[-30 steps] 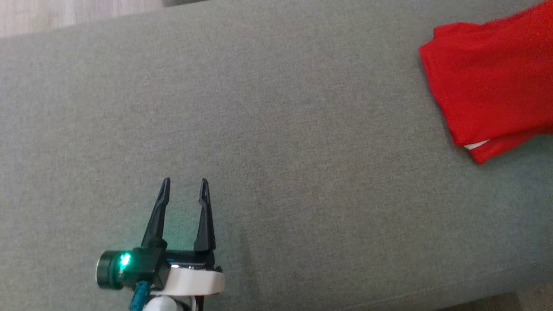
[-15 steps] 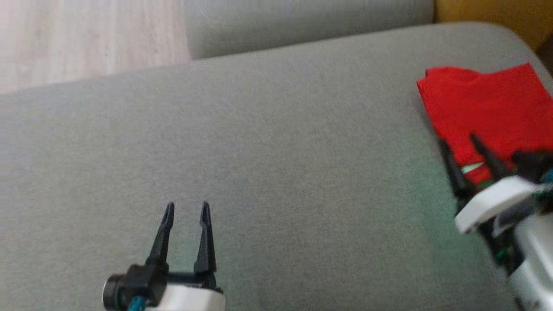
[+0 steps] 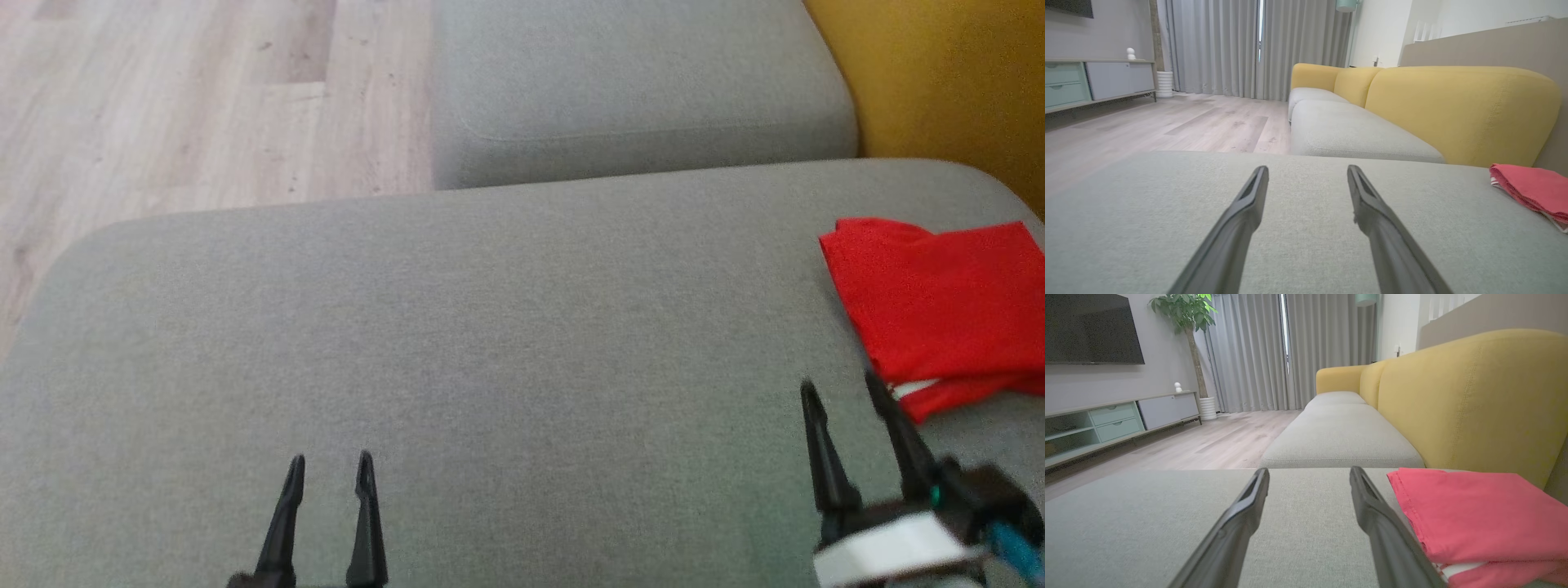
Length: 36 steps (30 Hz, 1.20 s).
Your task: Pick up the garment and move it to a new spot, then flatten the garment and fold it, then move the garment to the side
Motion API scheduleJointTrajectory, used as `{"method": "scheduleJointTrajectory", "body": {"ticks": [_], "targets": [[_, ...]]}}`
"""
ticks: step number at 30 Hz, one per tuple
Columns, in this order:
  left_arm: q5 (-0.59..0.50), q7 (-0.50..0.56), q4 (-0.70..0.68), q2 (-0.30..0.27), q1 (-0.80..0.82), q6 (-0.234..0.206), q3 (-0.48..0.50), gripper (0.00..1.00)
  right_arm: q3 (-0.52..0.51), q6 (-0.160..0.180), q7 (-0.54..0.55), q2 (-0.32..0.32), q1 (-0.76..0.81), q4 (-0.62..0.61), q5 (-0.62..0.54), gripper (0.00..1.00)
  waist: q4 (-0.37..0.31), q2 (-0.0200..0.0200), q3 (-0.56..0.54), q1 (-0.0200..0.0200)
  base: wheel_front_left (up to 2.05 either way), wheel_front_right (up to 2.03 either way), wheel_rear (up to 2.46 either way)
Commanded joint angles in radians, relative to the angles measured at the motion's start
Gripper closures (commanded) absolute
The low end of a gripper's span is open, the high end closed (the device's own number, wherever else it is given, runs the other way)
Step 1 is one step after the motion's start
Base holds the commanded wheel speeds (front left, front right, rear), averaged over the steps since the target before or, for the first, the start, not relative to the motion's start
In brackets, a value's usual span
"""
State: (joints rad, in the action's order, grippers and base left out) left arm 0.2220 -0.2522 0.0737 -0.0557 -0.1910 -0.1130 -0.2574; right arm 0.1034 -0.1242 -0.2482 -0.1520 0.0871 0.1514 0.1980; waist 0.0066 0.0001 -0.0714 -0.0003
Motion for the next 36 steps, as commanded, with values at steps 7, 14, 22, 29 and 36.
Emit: {"method": "scheduleJointTrajectory", "body": {"ticks": [7, 14, 22, 29, 36], "targets": [[-0.047, -0.01, -0.07, 0.005, -0.033, 0.019, 0.06, 0.0, -0.046, -0.007, -0.013, 0.054, 0.107, -0.084, -0.084, 0.0, 0.029, -0.0001, -0.021, 0.0003, 0.0, 0.0, 0.0], [-0.044, -0.01, -0.072, 0.005, -0.054, 0.018, 0.072, 0.0, -0.058, -0.007, -0.013, 0.069, 0.136, -0.087, -0.121, 0.0, 0.031, -0.0001, -0.032, 0.0003, 0.0, 0.0, 0.0], [-0.053, -0.01, -0.057, 0.005, -0.052, 0.012, 0.076, 0.0, -0.052, -0.007, -0.013, 0.073, 0.14, -0.082, -0.136, 0.0, 0.027, -0.0001, -0.039, 0.0003, 0.0, 0.0, 0.0], [-0.021, 0.008, 0.036, -0.001, -0.086, 0.018, 0.034, 1.0, -0.072, 0.0, 0.005, 0.079, 0.172, 0.017, -0.103, 1.0, 0.026, -0.0001, -0.037, 0.0003, 0.0, 0.0, 0.0], [0.079, 0.025, 0.044, -0.007, -0.061, 0.032, 0.048, 1.0, -0.075, 0.0, 0.024, 0.075, 0.147, 0.022, 0.003, 1.0, 0.023, -0.0001, -0.03, 0.0003, 0.0, 0.0, 0.0]]}}
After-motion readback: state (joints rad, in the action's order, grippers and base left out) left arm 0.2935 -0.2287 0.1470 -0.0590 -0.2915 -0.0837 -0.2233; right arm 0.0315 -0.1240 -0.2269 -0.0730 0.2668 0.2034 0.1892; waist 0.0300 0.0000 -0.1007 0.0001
